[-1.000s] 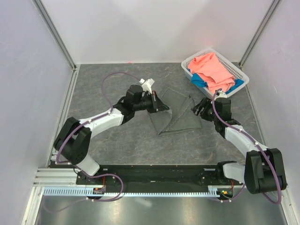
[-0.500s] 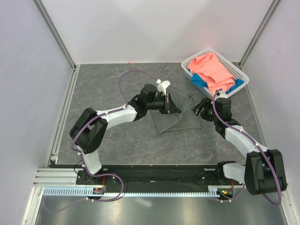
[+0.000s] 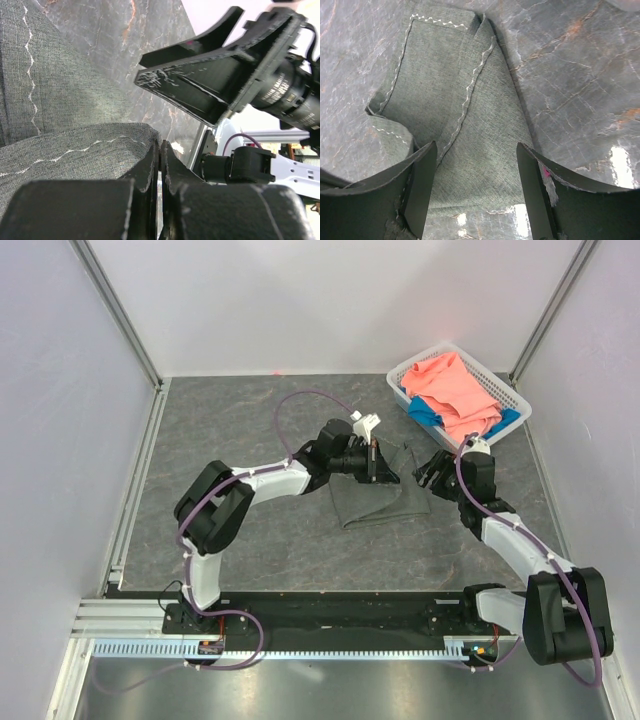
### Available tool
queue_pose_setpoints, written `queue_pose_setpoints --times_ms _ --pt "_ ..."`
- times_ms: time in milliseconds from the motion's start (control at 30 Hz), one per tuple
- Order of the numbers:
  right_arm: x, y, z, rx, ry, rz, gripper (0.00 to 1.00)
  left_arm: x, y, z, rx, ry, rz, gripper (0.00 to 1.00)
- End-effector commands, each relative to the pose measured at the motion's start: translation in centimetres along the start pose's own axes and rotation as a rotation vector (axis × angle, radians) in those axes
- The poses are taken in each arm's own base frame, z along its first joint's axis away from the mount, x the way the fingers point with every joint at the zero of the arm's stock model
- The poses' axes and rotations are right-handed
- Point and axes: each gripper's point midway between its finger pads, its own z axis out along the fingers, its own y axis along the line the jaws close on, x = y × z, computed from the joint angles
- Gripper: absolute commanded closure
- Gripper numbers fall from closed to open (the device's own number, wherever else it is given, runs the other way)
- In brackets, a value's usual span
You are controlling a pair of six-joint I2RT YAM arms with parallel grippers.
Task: Fold the napkin, place the utensils inside, and roll it up
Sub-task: Fold the napkin
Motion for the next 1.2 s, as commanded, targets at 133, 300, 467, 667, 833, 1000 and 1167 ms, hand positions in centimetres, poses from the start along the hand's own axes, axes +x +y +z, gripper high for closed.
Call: queue_pose_setpoints --times_ms 133,300,467,667,833,1000,1167 --pt "-1.3 0.4 -0.5 -0.007 -0.060 0.011 0.27 -0.5 -1.6 2.8 0.077 0.005 0.084 0.98" --pt "-1.2 0.5 -0.5 -0.015 -0.057 0.015 0.27 -0.1 -1.2 4.1 0.078 0.021 0.071 0.98" --pt "-1.0 0.5 -0.6 -0.017 -0.055 0.016 0.27 0.6 -0.4 5.2 0.072 0.038 0.065 0.98" --pt "-1.1 0.4 -0.7 -0.015 -0.062 0.020 0.27 0.9 1.1 6.2 0.038 0.033 0.051 0.98" --pt "-1.2 0.5 -0.9 -0.015 -0.066 0.019 0.27 1.2 1.4 7.1 0.038 0.039 0.031 0.98" --pt "-1.4 0.6 -1.0 -0.015 -0.068 0.017 0.27 1.3 2.1 7.7 0.011 0.023 0.032 0.98" --pt "-1.7 0.5 -1.2 0.002 -0.071 0.010 0.26 1.4 1.4 7.7 0.036 0.038 0.032 0.68"
